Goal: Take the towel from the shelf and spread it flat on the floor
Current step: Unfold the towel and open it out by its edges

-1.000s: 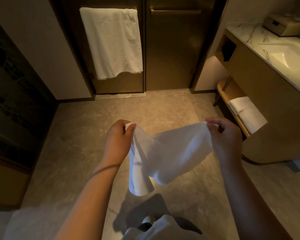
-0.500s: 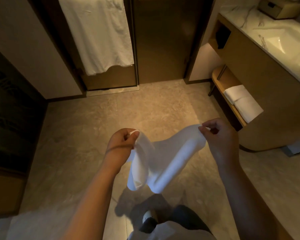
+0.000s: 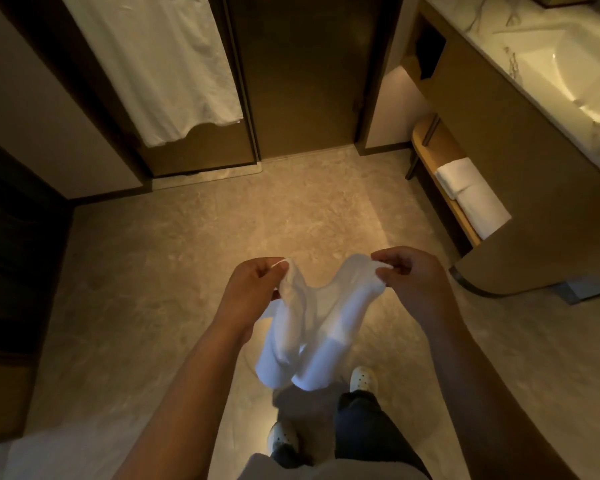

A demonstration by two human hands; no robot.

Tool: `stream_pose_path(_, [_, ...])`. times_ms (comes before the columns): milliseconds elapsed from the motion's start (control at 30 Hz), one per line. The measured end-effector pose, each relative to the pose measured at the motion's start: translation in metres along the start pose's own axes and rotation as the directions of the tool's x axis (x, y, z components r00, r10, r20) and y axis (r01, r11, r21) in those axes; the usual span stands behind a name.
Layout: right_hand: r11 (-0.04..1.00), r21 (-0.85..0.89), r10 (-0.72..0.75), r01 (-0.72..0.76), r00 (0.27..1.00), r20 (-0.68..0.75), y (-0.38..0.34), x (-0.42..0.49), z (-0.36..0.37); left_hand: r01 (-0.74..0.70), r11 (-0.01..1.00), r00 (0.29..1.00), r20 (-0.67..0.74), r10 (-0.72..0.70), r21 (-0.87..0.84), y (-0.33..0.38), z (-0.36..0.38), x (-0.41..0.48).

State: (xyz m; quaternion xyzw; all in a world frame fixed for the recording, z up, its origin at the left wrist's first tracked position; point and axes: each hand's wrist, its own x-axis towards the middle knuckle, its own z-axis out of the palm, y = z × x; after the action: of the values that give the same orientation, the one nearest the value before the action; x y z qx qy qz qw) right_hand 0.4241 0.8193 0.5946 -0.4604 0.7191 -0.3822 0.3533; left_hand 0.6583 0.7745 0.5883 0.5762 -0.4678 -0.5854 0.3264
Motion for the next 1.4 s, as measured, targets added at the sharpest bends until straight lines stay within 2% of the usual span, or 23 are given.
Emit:
stream_pose_path(67, [0.999, -0.032, -0.011, 0.011, 1.0, 0.016, 0.003, 0.018, -0.015, 0.003, 1.0, 0.999, -0.036, -0.002, 0.029, 0.009, 0.02, 0.012])
stream_pose_path(233, [0.964, -0.259, -0.06, 0.063, 0.998, 0.019, 0.014, 0.068, -0.062, -0.019, 0.994, 0.995, -0.095, 0.029, 0.107, 0.035, 0.069, 0.041])
stream_pose_path(333, [0.94, -0.332, -0.068, 0.078, 0.997, 0.041, 0.023, 0.095, -0.092, -0.044, 0.983, 0.981, -0.181, 0.077, 0.178, 0.047, 0.091, 0.055])
stream_pose_path(500, [0.918, -0.371, -0.151, 0.142, 0.989, 0.006, 0.034, 0.125, -0.127, -0.095, 0.925, 0.93, -0.298, 0.215, 0.368, 0.063, 0.116, 0.071])
stream_pose_path(600, [0.915, -0.362, -0.208, 0.178, 0.977, -0.046, 0.038, 0.136, -0.141, -0.097, 0.915, 0.915, -0.326, 0.237, 0.391, 0.074, 0.125, 0.077])
stream_pose_path(833, [0.919, -0.33, -0.262, 0.216, 0.96, -0.102, 0.035, 0.163, -0.142, -0.108, 0.933, 0.916, -0.329, 0.228, 0.344, 0.091, 0.135, 0.099])
stream_pose_path(1067, [0.901, -0.34, -0.315, 0.27, 0.946, -0.083, 0.025, 0.195, -0.132, -0.107, 0.936, 0.938, -0.279, 0.207, 0.336, 0.098, 0.131, 0.139])
stream_pose_path(1400, [0.898, -0.369, -0.274, 0.24, 0.961, -0.042, -0.014, 0.279, -0.087, -0.086, 0.948, 0.966, -0.209, 0.155, 0.305, 0.124, 0.097, 0.24])
